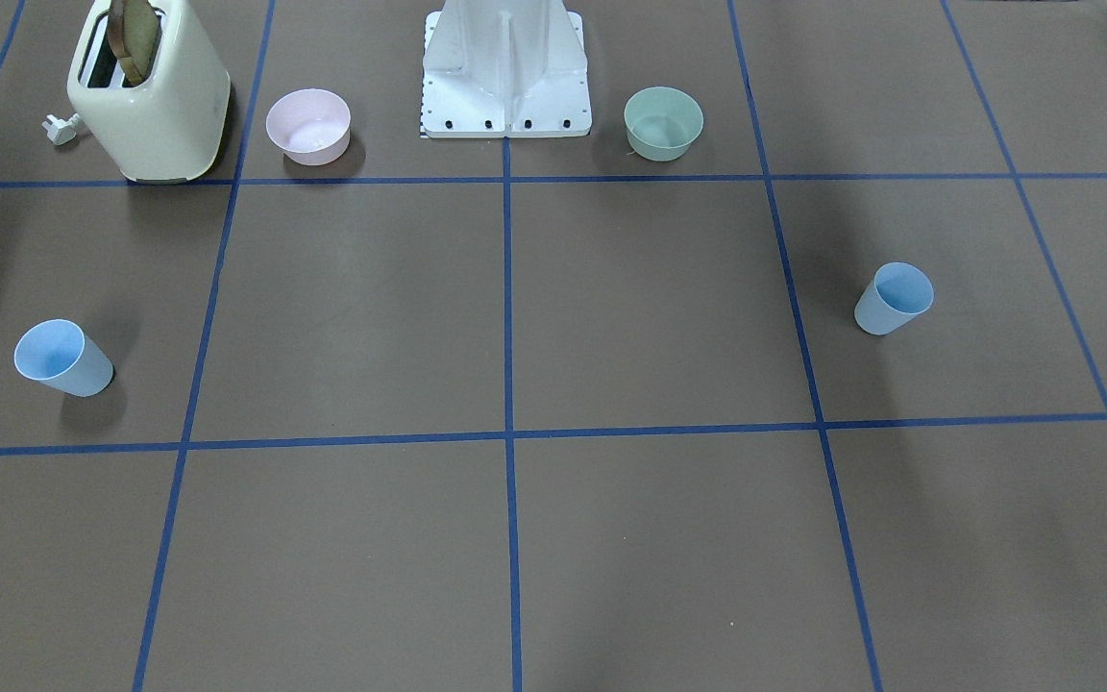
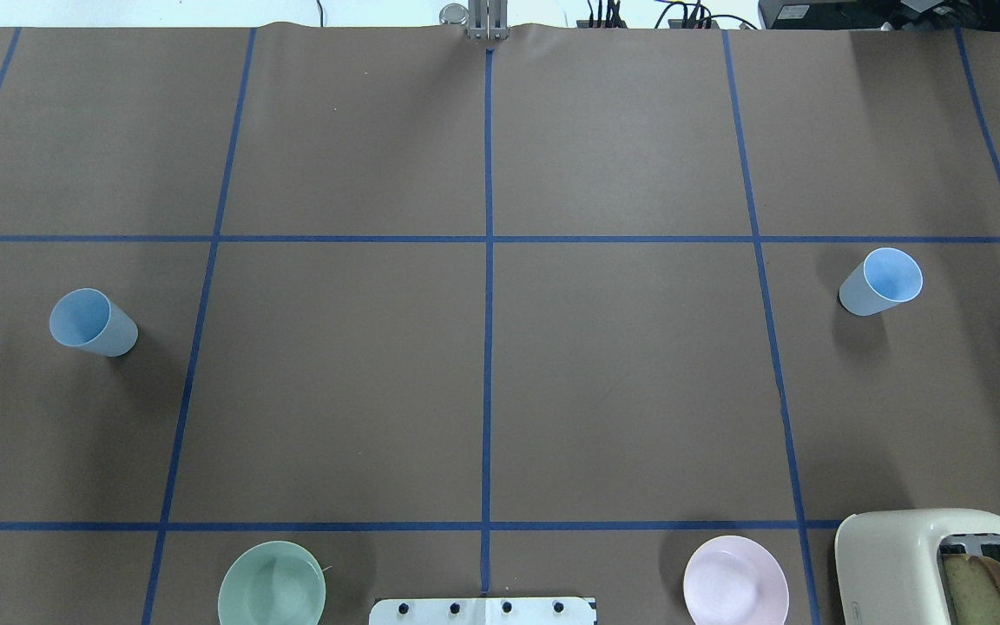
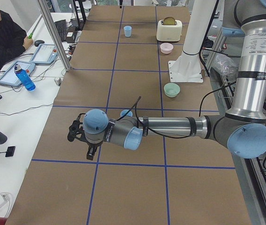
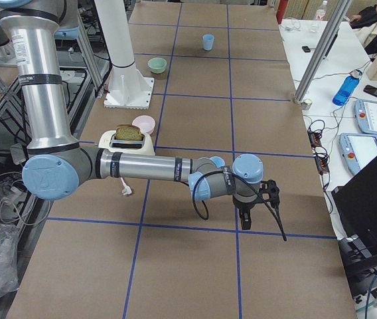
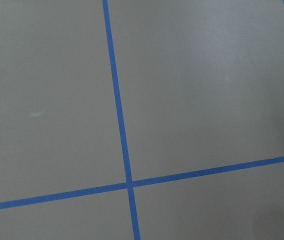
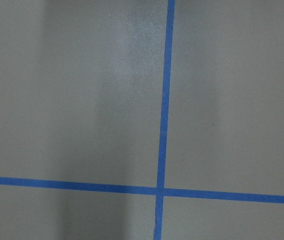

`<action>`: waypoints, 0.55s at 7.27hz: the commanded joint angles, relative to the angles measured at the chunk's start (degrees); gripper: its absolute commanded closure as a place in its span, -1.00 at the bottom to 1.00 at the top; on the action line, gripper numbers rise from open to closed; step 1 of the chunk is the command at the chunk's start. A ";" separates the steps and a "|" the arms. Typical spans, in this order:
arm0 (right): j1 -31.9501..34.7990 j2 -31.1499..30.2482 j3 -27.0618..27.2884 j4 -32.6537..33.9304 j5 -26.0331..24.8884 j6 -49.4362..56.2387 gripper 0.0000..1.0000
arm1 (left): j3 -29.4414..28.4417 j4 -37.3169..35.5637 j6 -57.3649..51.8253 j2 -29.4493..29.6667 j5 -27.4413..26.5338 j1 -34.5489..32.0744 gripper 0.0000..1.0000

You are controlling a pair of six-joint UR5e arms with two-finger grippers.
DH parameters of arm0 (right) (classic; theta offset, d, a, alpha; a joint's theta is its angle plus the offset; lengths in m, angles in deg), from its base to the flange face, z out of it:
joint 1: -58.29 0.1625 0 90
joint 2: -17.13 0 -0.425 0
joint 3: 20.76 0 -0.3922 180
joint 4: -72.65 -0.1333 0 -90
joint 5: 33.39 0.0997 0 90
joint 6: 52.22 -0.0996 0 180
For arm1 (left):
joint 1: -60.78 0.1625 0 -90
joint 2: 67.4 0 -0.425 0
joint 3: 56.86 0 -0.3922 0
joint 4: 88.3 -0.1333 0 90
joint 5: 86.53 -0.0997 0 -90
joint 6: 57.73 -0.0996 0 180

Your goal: Stack blue cups with both arms

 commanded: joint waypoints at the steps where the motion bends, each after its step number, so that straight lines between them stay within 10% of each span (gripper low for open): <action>1: -0.09 0.45 0.82 0.00 -0.35 -0.17 -1.00 | 0.09 0.00 0.00 -0.02 -0.02 0.00 -0.96; 4: -0.52 1.86 3.37 -0.09 -0.62 -4.37 -1.00 | 1.40 0.35 6.19 0.86 -1.68 0.69 -0.96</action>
